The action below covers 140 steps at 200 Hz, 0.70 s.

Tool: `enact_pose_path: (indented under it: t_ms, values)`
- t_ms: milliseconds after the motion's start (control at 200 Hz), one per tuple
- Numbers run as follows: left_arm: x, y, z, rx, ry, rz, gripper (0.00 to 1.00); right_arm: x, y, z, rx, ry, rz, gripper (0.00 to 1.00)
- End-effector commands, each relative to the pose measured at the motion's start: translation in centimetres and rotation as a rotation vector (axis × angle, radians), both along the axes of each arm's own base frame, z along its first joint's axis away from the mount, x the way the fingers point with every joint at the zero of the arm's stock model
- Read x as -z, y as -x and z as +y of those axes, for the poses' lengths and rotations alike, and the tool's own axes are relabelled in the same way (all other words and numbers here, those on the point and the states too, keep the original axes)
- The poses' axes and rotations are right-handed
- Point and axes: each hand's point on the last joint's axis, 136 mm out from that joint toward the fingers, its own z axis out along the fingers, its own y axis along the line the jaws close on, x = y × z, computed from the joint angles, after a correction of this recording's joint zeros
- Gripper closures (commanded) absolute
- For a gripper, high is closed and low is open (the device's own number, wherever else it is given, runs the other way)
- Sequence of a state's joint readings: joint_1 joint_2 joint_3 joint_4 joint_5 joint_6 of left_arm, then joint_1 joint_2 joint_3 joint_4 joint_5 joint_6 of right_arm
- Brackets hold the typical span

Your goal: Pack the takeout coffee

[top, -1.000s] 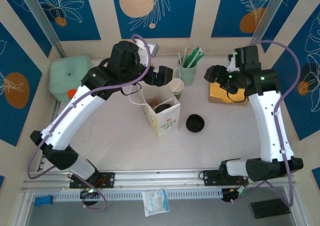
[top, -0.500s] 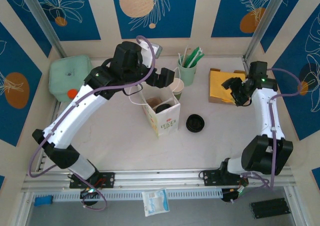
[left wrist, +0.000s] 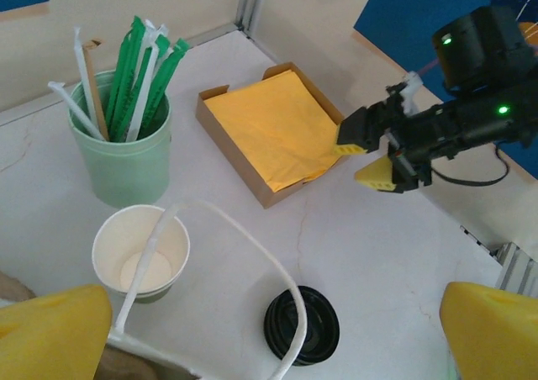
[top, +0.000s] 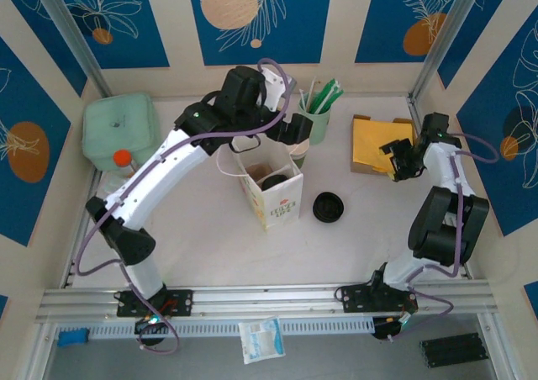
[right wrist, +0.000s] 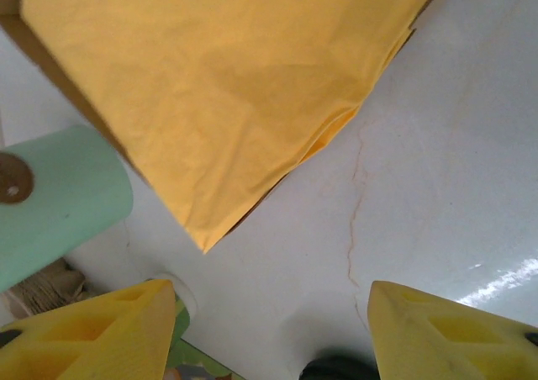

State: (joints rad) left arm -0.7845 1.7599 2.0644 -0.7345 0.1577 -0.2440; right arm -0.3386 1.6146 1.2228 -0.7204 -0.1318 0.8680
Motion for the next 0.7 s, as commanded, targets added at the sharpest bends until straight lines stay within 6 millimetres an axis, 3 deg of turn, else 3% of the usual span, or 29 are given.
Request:
enact_pose_path:
  t_ms: [0,350,695]
  values:
    - [-1.3,0.4,-1.5,0.056,0.020,-0.035,0.01,1.4,-0.6,0.2,0.032,-0.064,0.009,0.39]
    - [-0.3,0.0,-3.4,0.079,0.010,-0.016,0.01,4.5,-1.9,0.1,0.070,-0.131,0.039,0.41]
    - [0.1,0.1,-4.7,0.099,0.004,-0.004,0.01,5.4,-3.2,-0.1,0.076,-0.154,0.034,0.44]
